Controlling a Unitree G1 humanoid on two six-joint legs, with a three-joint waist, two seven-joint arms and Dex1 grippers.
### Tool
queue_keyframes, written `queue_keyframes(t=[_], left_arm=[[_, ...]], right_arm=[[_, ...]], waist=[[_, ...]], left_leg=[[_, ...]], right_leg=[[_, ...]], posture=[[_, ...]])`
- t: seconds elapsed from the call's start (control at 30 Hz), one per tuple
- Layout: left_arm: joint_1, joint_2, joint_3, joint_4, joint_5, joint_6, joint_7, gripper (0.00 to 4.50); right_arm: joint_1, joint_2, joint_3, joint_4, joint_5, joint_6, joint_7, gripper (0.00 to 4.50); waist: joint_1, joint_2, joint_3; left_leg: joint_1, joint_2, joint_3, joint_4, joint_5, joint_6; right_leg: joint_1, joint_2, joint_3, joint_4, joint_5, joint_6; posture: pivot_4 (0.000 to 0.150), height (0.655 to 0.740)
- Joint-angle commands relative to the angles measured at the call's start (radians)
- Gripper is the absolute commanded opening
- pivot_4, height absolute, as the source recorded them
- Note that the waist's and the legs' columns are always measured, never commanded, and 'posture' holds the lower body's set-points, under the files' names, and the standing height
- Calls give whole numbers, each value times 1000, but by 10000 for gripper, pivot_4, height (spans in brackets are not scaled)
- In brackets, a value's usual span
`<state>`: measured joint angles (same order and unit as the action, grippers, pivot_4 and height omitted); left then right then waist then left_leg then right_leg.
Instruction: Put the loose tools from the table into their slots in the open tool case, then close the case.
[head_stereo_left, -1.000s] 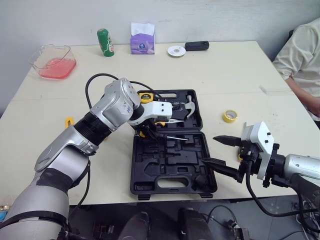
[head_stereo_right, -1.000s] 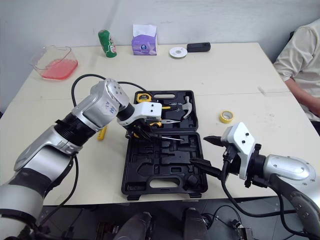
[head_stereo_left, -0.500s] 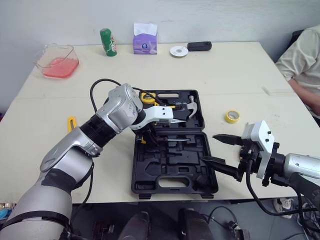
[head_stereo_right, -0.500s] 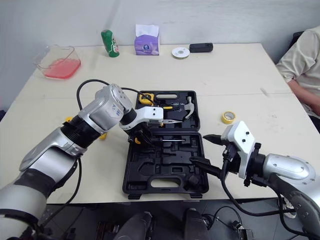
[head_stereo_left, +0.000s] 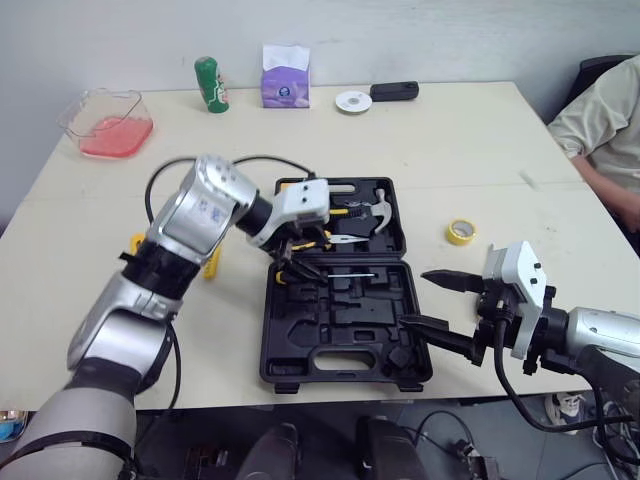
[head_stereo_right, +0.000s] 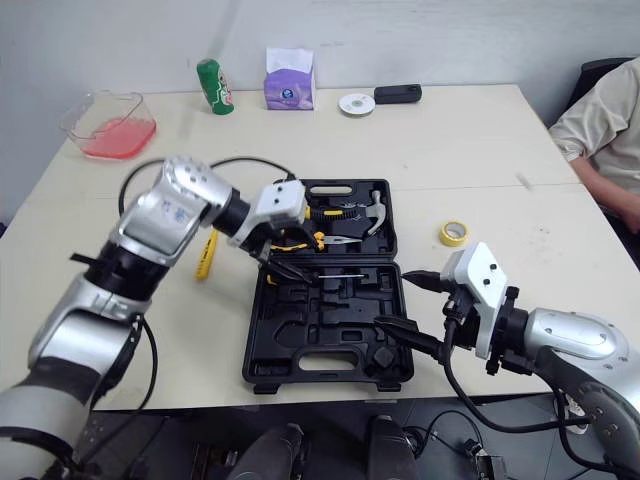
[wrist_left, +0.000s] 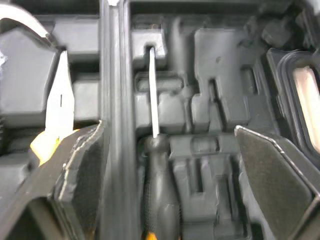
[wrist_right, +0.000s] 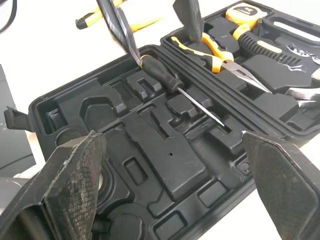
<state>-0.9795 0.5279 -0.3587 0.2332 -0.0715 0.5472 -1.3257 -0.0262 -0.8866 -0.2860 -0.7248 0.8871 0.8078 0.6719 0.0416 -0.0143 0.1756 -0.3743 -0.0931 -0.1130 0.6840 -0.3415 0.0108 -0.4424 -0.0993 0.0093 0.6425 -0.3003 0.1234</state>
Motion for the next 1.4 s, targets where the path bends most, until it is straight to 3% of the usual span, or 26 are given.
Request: queue_keyframes(t=[0.03, 0.1, 0.23, 0.57, 0.83, 1.07, 1.2, 1.4], left_arm=[[93, -54, 171, 42, -135, -182, 23, 28706], [182, -84, 225, 103, -177, -253, 27, 19579], [213, -100, 222, 167, -157, -302, 48, 447], [194, -118, 185, 261, -102, -356, 100, 116], [203, -97, 62, 279, 52, -356, 144, 116], [228, -73, -27, 325, 154, -381, 203, 116], [251, -72, -28, 285, 128, -390, 200, 116], [313, -58, 201, 69, -110, -272, 214, 116]], right_arm=[[-36, 10, 7, -15, 10, -19, -5, 45000], [-54, 12, 23, -6, 6, -17, -3, 45000], [-74, 10, 36, 7, 3, -13, 1, 45000], [-80, 8, 47, 19, 0, -12, 8, 45000], [-98, 7, 57, 36, -5, -10, 11, 45000], [-91, 2, 76, 33, -7, -5, 11, 45000], [-76, -2, 63, 35, -7, 1, 5, 45000], [13, -8, -58, 61, -25, -9, -15, 45000]], waist=[[2, 0, 0], [3, 0, 0], [3, 0, 0], [7, 0, 0], [6, 0, -1], [7, 1, -16], [6, 3, -23], [3, 4, -25]], left_leg=[[0, 0, 0, 0, 0, 0], [0, 0, 0, 0, 0, 0], [0, 0, 0, 0, 0, 0], [0, -1, 0, 0, 0, 0], [1, -1, 1, 0, 0, 0], [18, 1, -1, -3, -3, 2], [31, 2, -3, -4, -6, 4], [28, 3, -3, -5, -7, 4]], right_leg=[[0, 0, 0, 0, 0, 0], [0, 0, 0, 0, 0, 0], [0, 0, -1, -2, 0, 0], [0, 0, -1, 0, 0, 0], [1, 1, -1, 0, 0, 0], [21, 1, -1, -12, 0, 0], [35, 1, -2, -17, 0, 0], [32, 2, 0, -18, 0, 0]], posture=[[1500, 7400], [1500, 7400], [1500, 7400], [1500, 7400], [1500, 7400], [1500, 7400], [1500, 7400], [1500, 7400]])
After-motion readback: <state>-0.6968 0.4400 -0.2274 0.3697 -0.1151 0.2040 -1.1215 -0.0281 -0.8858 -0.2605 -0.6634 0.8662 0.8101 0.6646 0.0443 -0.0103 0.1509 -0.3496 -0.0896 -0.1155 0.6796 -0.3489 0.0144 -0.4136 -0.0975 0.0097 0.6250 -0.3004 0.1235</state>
